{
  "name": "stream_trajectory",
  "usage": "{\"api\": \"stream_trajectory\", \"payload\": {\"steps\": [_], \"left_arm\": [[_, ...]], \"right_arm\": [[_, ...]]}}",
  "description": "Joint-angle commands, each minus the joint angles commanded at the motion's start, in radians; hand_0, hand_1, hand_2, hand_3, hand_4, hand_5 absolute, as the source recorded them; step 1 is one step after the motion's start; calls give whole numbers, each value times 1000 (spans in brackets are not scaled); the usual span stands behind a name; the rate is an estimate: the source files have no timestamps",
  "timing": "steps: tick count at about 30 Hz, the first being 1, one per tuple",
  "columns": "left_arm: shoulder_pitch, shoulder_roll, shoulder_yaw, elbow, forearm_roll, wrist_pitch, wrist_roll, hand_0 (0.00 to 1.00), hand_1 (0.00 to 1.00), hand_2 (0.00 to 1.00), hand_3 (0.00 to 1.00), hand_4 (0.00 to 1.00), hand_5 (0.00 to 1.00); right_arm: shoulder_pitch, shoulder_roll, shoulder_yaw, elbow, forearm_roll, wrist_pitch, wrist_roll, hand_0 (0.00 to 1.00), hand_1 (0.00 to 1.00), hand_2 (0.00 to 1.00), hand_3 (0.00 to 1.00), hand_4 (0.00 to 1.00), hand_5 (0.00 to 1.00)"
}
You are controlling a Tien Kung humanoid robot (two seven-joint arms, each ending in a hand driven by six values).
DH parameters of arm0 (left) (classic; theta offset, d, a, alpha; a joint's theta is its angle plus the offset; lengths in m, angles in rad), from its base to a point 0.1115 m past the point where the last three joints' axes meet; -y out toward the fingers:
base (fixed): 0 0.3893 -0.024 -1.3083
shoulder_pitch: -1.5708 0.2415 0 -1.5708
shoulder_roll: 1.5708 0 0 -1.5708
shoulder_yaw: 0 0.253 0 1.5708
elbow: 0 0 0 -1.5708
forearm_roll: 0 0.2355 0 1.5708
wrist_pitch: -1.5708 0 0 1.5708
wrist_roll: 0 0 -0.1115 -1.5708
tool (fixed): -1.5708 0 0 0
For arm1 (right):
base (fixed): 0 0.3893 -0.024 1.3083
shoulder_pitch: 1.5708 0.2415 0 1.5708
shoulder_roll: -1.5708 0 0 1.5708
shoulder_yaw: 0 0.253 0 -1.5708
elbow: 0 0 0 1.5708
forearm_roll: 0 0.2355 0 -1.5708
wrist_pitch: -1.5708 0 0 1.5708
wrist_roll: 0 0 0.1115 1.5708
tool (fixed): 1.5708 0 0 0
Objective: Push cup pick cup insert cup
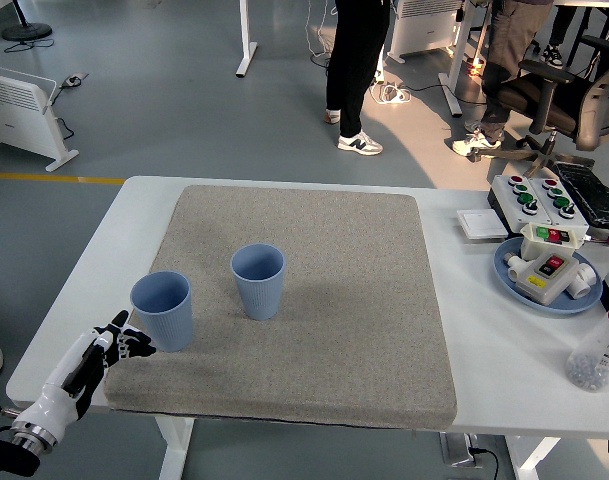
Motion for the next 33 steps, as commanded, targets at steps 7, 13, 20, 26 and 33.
{"api": "stream_trajectory", "payload": {"steps": [7,13,20,26,33], "left_arm": [[-37,-4,24,35,4,5,1,568,542,454,392,623,998],[-67,-11,43,68,0,8,-3,570,544,454,393,622,998],[-111,-15,67,111,-7,17,-10,572,544,454,393,620,998],[-148,-20,83,150,-16,22,-17,568,529,452,392,617,998],[-178,-28,102,184,-28,28,-26,567,528,450,390,616,998]], "right_arm": [[3,2,-6,0,7,-1,1,529,504,550,551,112,830],[4,3,-10,1,10,-1,0,529,504,549,551,111,828],[6,5,-16,0,19,-2,2,529,504,549,550,110,828],[11,5,-29,0,39,-3,6,529,504,549,550,109,830],[14,6,-35,0,45,-3,7,529,504,549,551,108,827]]}}
